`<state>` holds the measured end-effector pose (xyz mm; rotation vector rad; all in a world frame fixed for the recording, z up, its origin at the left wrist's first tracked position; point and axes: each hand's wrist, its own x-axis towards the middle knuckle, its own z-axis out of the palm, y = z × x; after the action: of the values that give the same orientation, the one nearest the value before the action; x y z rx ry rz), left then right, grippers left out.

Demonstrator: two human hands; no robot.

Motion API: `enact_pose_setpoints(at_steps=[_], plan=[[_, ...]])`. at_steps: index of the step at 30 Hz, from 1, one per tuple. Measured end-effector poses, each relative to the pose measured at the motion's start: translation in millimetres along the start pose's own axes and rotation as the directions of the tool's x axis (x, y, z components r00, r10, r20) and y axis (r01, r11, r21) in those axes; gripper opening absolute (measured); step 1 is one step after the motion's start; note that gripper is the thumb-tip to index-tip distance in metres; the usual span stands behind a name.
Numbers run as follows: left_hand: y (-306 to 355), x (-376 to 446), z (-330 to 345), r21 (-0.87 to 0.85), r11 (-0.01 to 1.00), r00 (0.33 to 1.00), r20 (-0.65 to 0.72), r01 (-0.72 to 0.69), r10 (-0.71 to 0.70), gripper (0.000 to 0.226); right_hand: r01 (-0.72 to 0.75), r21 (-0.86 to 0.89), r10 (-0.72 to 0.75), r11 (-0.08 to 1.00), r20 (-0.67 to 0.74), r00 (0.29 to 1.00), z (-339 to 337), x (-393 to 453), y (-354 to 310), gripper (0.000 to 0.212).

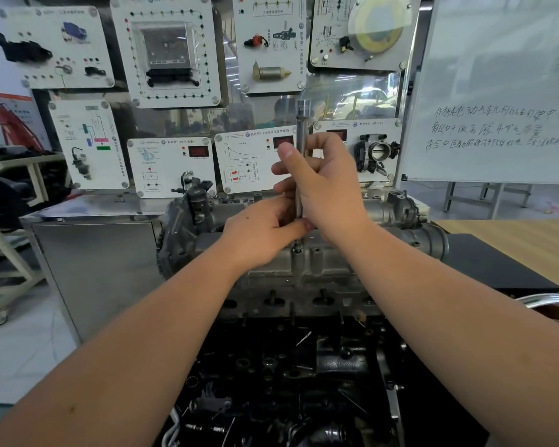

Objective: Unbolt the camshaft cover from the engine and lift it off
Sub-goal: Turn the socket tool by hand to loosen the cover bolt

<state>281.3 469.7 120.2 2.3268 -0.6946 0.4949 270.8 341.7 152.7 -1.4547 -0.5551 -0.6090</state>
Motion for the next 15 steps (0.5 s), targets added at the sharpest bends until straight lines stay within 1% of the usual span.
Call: enact_pose_setpoints(at_steps=[4,7,9,11,13,14,15], plan=[[0.2,-1.0,-0.4,0.004,1.0,0.999,0.024,0.023,-0.023,0.025,0.007,-0.035,-0.008,0.999,-0.029,1.0,-4.0,1.4,-0.6,0.015],[1.3,-0.3,-5.4,-0.074,0.996,0.997,0.069,0.041,-0.036,0.021,0.027,-0.066,-0.026,0.997,0.019,0.999,-4.0,1.8,-2.4,0.015],[0.2,-1.3,-7.5,-0.097,0.995,0.997,0.076,0.016,-0.009,0.018,0.045,-0.1,-0.041,0.994,0.042,0.998,-2.0,1.3,-3.2,0.02],[0.5,-2.2,-6.4,-0.078,0.997,0.998,0.055,-0.011,0.015,0.02,0.039,-0.094,-0.036,0.995,0.042,0.998,-0.1,0.7,-2.1,0.021],[2.4,-1.8,-4.7,-0.048,0.999,0.999,0.04,-0.001,0.003,0.03,0.038,-0.075,-0.036,0.996,0.034,0.999,0.3,0.0,-0.7,0.011],[4.7,-2.1,-4.9,-0.041,0.999,0.999,0.046,0.017,-0.015,0.04,0.045,-0.073,-0.042,0.996,0.034,0.999,0.0,-0.2,-0.9,0.002],[7.5,-2.8,-5.8,-0.04,0.999,0.998,0.057,0.035,-0.033,0.051,0.056,-0.086,-0.054,0.995,0.026,0.998,-0.3,0.0,-0.4,0.006]])
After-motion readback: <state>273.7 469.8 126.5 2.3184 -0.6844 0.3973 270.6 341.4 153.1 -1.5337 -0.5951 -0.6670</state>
